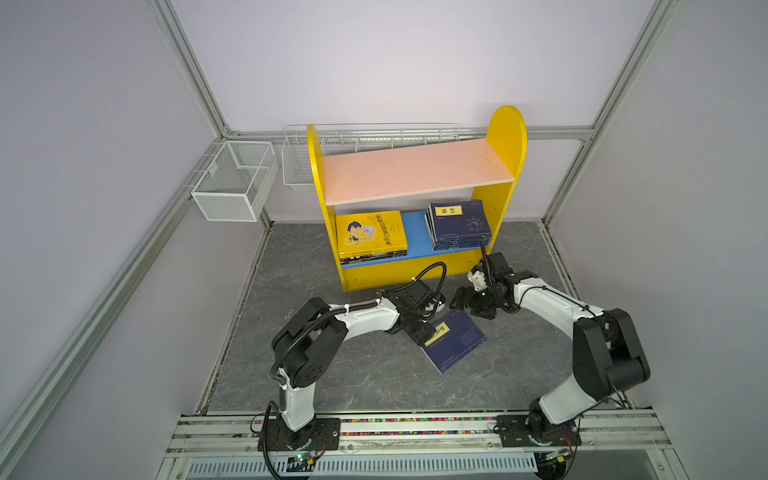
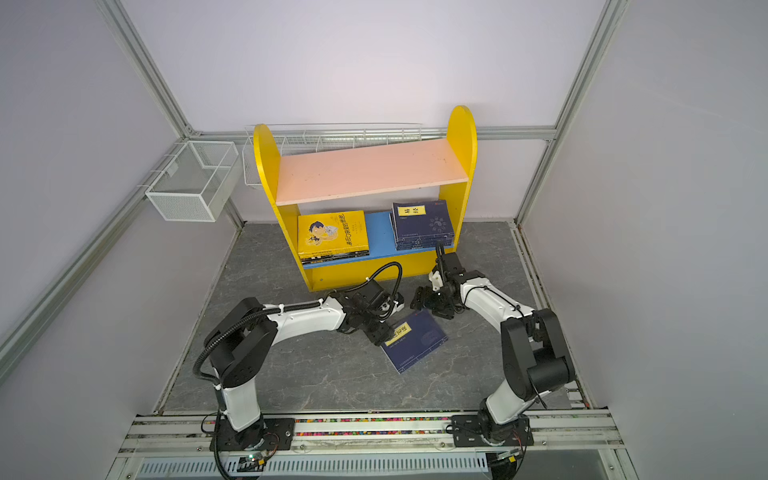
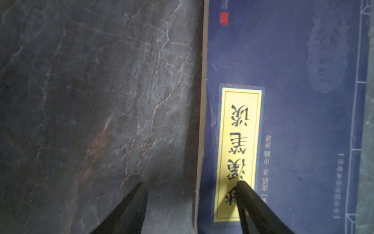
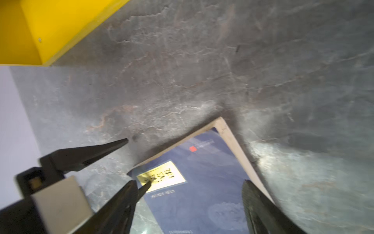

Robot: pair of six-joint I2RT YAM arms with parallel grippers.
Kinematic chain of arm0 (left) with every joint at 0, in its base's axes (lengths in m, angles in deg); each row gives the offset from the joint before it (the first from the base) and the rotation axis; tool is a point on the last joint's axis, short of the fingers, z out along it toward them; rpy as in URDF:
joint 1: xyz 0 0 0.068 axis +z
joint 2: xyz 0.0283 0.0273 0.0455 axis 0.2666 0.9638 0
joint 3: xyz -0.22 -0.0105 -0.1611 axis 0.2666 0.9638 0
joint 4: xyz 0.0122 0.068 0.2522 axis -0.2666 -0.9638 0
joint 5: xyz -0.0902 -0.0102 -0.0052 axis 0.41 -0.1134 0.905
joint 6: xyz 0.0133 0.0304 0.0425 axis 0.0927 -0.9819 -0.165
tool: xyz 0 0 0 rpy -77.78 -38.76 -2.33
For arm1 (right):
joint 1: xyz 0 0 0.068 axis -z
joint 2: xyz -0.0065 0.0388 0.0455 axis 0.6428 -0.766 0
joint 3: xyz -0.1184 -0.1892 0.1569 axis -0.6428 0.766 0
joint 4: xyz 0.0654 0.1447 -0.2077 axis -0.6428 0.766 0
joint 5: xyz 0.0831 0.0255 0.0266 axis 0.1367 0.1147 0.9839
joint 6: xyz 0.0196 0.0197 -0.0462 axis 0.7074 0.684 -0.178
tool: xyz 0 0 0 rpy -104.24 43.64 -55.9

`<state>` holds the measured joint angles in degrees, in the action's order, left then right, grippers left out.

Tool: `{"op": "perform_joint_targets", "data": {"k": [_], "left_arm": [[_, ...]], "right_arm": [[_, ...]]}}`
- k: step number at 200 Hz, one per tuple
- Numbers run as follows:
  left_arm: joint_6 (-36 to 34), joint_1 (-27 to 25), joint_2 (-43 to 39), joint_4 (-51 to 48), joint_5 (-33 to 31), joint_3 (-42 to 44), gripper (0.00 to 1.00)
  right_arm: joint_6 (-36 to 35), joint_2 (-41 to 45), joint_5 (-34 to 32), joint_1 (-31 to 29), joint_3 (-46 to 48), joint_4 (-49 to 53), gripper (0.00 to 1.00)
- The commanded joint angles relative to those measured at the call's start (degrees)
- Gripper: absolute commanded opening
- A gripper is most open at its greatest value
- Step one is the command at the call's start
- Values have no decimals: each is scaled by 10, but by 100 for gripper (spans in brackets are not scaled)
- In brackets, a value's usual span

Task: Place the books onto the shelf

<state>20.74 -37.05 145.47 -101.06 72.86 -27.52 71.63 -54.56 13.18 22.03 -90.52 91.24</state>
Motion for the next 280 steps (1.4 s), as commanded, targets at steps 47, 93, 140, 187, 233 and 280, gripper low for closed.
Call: {"op": "perform_joint_targets", "data": {"k": [47,93,140,187,233,280], "left_arm": [[-17,0,18,-21,12,-16,70],[-16,0,20,-20,11,-15,70],[-17,1,28,-31,13,-26,70],[-17,0,33,-34,16,-32,69],[-15,1,32,-33,15,-32,69],[-12,1,28,-28,14,-26,69]], "right_arm": [[8,157,0,-31,173,71,84],[0,98,2,-31,199,20,84],[-4,39,11,-27,138,-19,85],[13,-27,53,-18,28,-90,85],[22,-76,82,-22,-35,-128,84],[-19,-12,-28,-25,2,-41,84]]}}
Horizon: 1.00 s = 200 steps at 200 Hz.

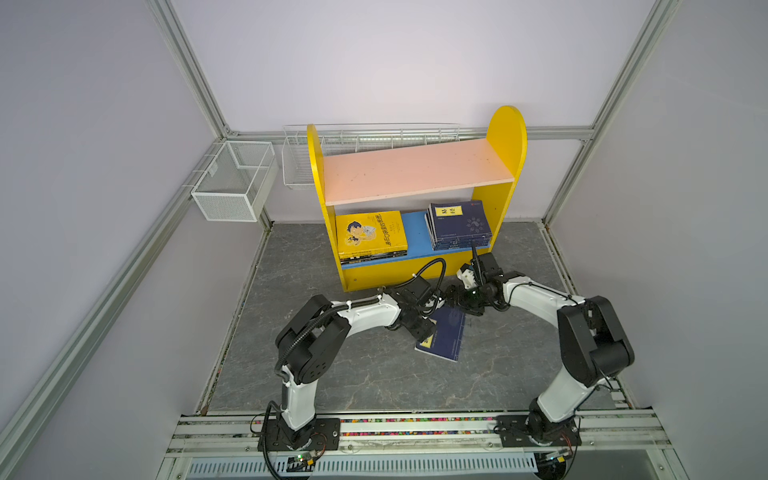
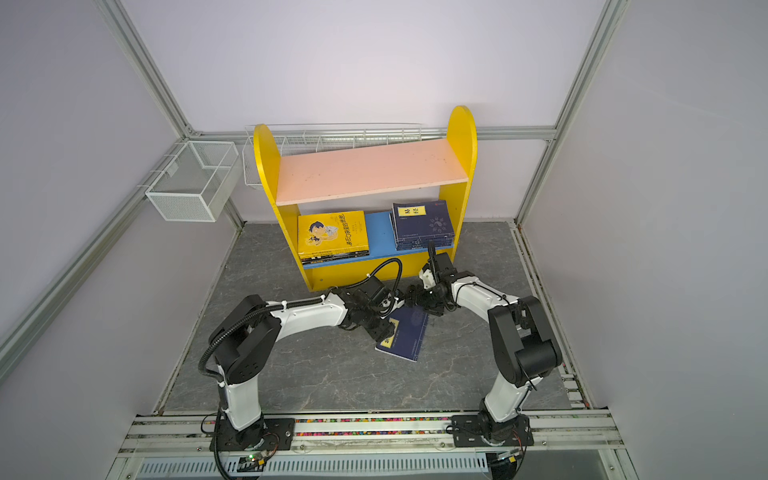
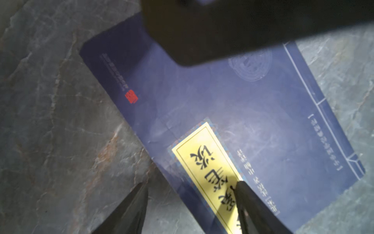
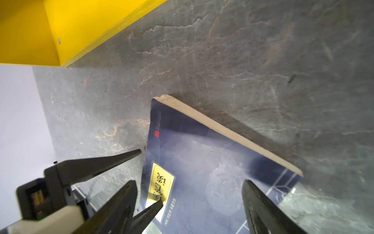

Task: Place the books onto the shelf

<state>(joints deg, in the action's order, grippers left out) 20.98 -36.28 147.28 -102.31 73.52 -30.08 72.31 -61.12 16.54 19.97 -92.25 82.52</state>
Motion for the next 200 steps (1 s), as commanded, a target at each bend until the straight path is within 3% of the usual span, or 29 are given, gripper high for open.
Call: {"op": "perform_joint_targets", "data": {"k": [1,21,64,128,200], "left_arm": [[-15,-6,10,-16,8,-1,69],[-18,-6,13,-16,11,-2,69],[-20,-5,13,-16,20,-2,69],[-28,2,17,-13,51,-1,67],[-10,45,27,22,149,15,62]], "right_arm": [[-27,56,-63,-4,20,48,84],[-36,83,-70,-4,44,78,85],[-24,73,12,-5,120,64,85],[-18,12,108,-2,109,33,85],[72,52,265,44,98,-142,85]]}}
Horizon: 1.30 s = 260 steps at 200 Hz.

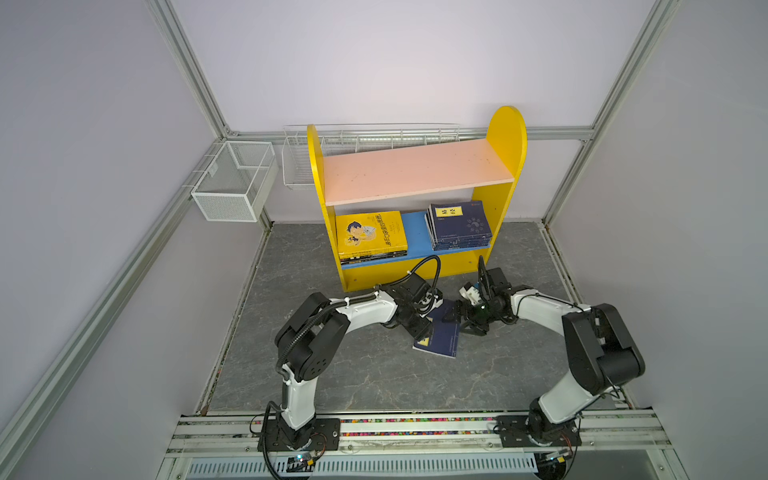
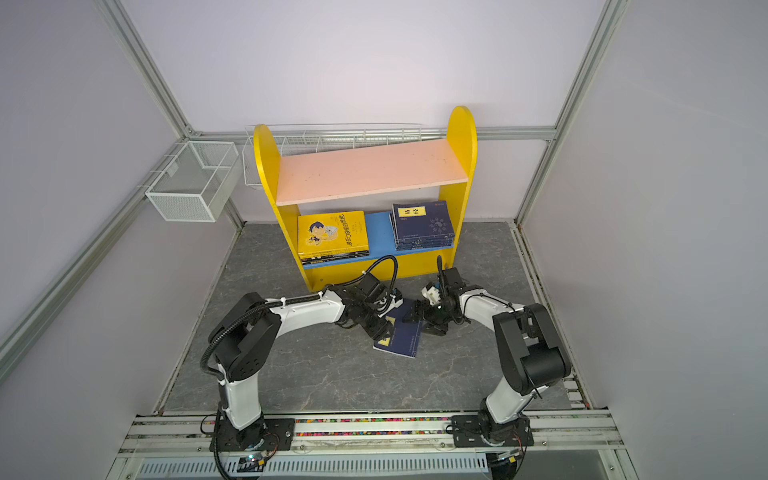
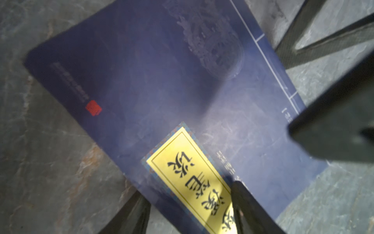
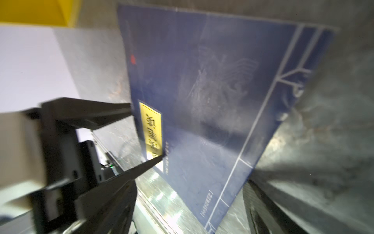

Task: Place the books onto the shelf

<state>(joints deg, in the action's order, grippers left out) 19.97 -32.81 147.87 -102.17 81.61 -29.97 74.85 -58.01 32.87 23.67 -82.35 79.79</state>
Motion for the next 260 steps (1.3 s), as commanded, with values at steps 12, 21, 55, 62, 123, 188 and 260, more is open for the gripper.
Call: {"op": "perform_joint_targets", "data": {"k": [12,21,55,62,123,188,260], "left_arm": [[3,16,24,26,81,15,62],[4,18,27,28,87,15,62],[6,18,28,33,86,17,62],[6,18,27,35,86,18,62],[12,20,27,42,85,23,62],[70,76,-13,96,124,64,81],[40,71,41,-27,83,0,54]], "right_arm": [[63,26,115,7,-1,-145,84],[70,29,121,6,-4,-161,84],[80,40,124,2,-4,-184,81],[75,40,120,0,-4,-174,80],[-6,65,-87,20,0,-16,79],[-36,27,-125,12,-3,36,80],[-37,7,-146,-14,10,20,81]]}}
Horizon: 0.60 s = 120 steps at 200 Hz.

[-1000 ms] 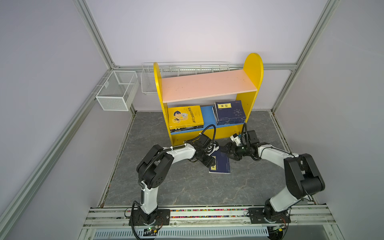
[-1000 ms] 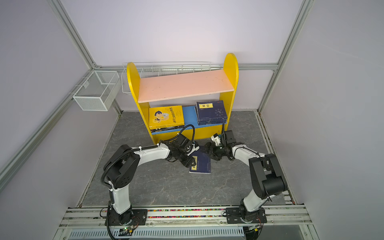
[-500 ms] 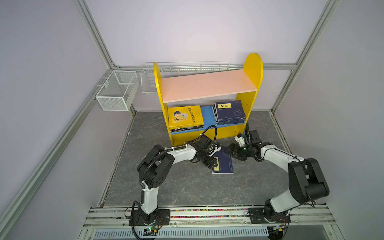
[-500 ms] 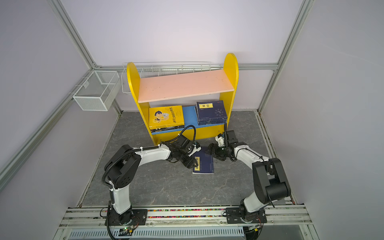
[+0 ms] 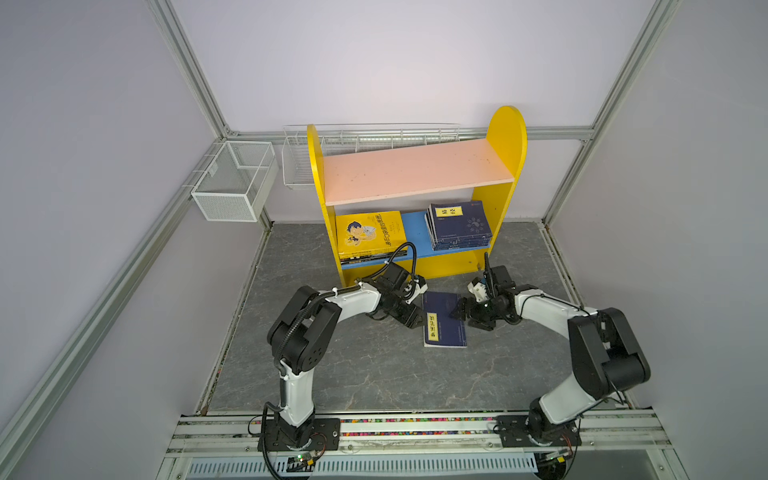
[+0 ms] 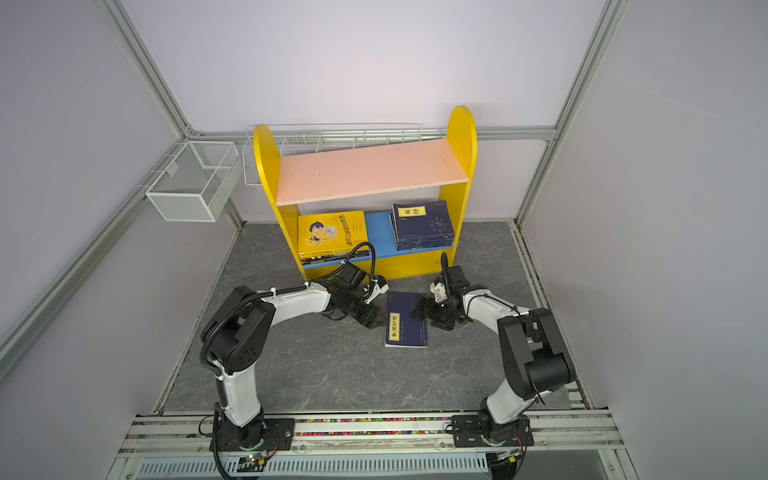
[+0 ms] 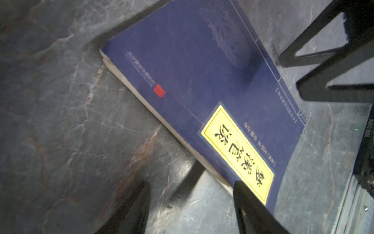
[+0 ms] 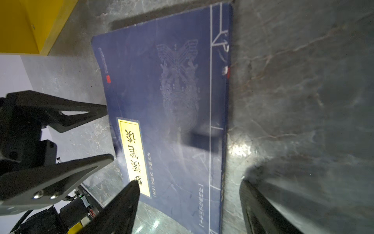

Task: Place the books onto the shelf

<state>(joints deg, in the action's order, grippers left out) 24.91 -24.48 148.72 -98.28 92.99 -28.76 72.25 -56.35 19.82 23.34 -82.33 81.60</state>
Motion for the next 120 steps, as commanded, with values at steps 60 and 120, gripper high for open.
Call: {"op": "perform_joint_targets", "data": {"k": [60,120], "left_arm": [[-3,-25,61,-72,-36,-31,40],[-18,-45,92,-90,-36,-50,20]], "right_arm": [[-15,-30,6,-22,0,-16,81],[-11,8,136,-26,-30,-94,80]]}}
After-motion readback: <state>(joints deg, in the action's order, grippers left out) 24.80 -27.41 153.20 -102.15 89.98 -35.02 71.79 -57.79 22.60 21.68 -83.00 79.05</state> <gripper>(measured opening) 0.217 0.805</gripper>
